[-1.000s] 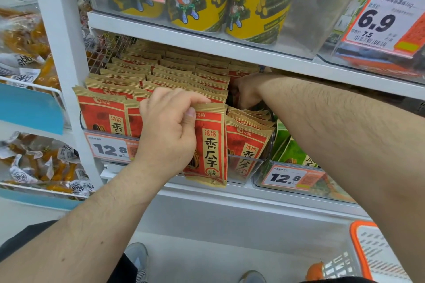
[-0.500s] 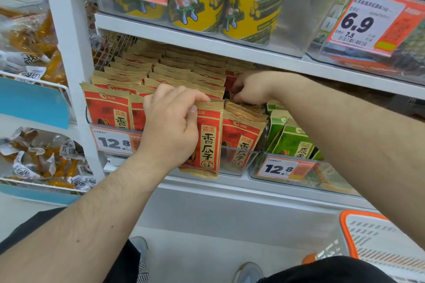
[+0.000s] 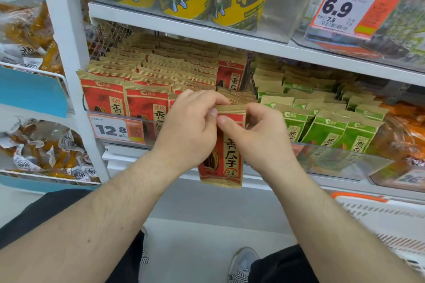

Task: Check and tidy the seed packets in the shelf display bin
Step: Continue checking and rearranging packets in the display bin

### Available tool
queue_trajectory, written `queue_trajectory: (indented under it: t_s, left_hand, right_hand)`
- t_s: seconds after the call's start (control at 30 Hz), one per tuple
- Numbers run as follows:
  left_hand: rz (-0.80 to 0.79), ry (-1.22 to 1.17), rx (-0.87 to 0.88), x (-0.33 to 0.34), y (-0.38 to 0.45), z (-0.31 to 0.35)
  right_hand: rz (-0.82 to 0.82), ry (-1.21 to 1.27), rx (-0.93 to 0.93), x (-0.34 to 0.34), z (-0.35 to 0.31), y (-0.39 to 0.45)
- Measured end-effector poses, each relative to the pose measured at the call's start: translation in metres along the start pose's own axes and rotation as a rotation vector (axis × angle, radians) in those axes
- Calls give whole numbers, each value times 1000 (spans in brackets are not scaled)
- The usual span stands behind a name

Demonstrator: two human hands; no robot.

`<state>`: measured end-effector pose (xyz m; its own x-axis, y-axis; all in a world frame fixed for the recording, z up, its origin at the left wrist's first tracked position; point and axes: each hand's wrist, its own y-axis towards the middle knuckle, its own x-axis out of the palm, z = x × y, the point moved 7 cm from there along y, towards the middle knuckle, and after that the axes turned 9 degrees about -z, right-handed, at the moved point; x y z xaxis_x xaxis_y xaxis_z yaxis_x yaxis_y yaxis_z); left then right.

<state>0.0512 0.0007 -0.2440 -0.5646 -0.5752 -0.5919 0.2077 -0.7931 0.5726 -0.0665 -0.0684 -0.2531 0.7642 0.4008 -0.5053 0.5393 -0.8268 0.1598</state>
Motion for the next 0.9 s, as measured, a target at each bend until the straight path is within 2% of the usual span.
queue_trajectory:
  t_s: [0.17,0.3,0.53,0.77,0.9]
  left_hand:
    - [6,-611,-373,8,-5,-25]
    - [-86,-854,-537,20,-11,-29]
    - [-123,-981,-594,27,-10,-27]
    - [-136,-1067,-615,38,-13,-20]
    - [-231,-1003,-618,48,-20,-16]
  right_hand:
    - [6,179,-46,-12,11,-8]
    - [-1,260,16,-19,22,-13]
    - [-90,561,113,-22,20,-16]
    - [-32,529,94,-28,22,-15]
    - [34,561,97,-37,26,-15]
